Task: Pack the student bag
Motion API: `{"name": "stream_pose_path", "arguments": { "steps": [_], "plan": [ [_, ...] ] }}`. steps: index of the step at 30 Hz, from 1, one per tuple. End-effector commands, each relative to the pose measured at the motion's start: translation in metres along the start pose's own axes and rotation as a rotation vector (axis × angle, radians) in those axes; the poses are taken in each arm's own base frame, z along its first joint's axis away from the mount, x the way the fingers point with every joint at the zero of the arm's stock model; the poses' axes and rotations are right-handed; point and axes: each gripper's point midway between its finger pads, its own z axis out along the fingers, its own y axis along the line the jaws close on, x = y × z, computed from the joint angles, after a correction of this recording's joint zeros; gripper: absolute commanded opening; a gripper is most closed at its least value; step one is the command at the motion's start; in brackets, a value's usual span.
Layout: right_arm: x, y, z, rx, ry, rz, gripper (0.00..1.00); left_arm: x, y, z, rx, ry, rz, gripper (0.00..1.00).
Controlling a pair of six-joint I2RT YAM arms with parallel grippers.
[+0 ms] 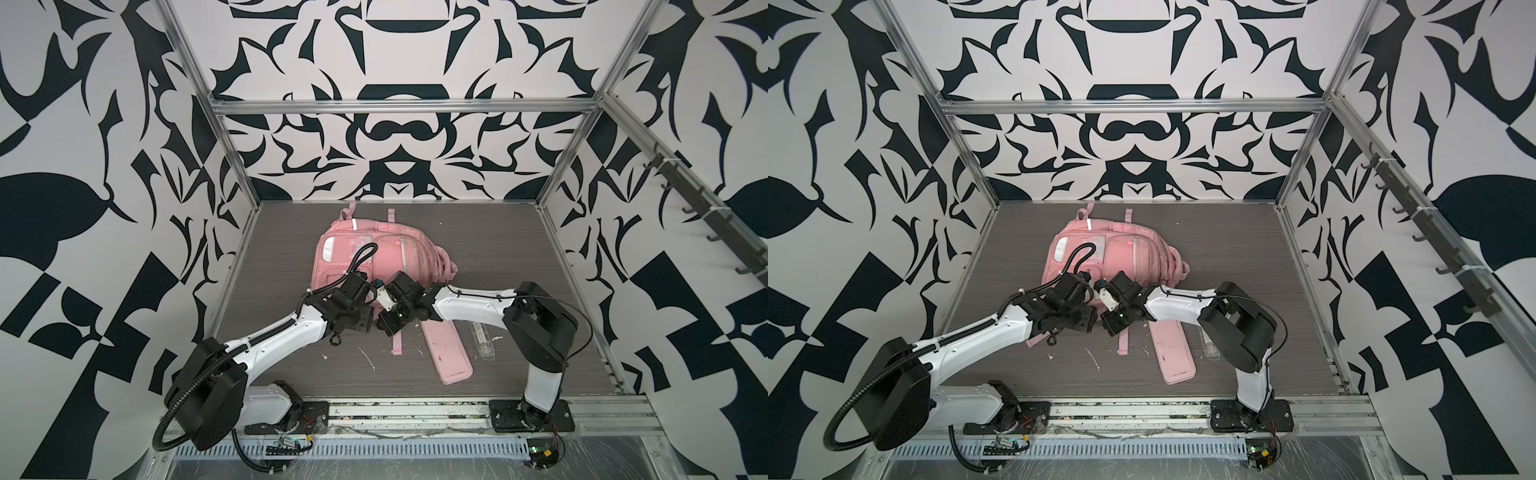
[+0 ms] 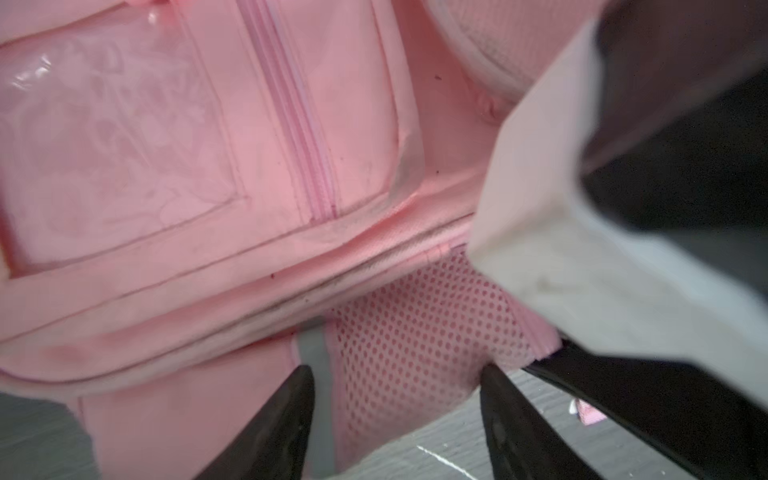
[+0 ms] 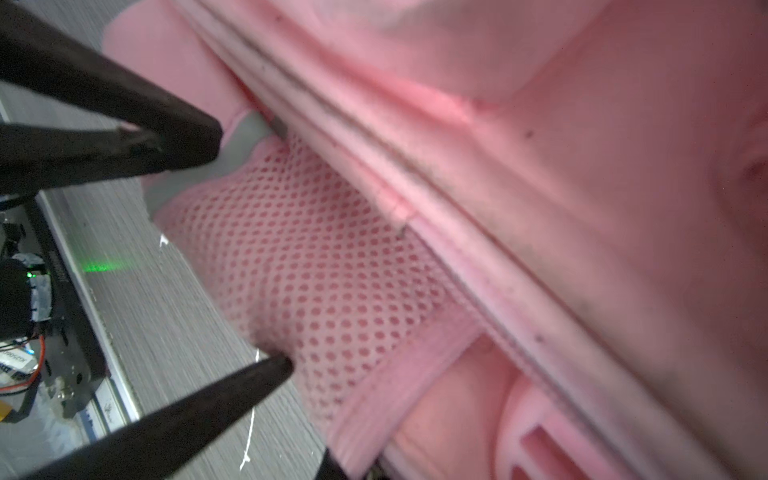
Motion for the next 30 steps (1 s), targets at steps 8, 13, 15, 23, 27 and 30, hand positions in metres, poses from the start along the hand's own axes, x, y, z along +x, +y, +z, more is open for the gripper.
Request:
{"name": "stream_pose_path", "arguments": {
  "steps": [8, 13, 15, 23, 27, 30],
  "plan": [
    [-0.003, 0.005, -0.013, -0.066, 0.035, 0.007, 0.00, 0.025, -0.020, 0.003, 0.065, 0.049, 0.015, 0.62],
    [-0.004, 0.007, -0.016, -0.074, 0.046, 0.005, 0.00, 0.031, -0.018, 0.010, 0.052, 0.069, 0.005, 0.62],
    [-0.003, 0.007, -0.019, -0.073, 0.049, 0.004, 0.00, 0.031, -0.015, 0.014, 0.028, 0.077, 0.007, 0.62],
    [0.004, -0.001, -0.031, -0.046, 0.060, 0.029, 0.00, 0.024, 0.004, 0.029, -0.147, 0.144, 0.002, 0.23],
    [0.014, -0.020, -0.043, -0.006, 0.069, 0.063, 0.00, 0.019, 0.014, 0.027, -0.193, 0.131, -0.011, 0.08],
    [0.022, -0.038, -0.055, 0.027, 0.073, 0.097, 0.00, 0.015, 0.023, 0.025, -0.202, 0.124, -0.049, 0.05]
  ]
}}
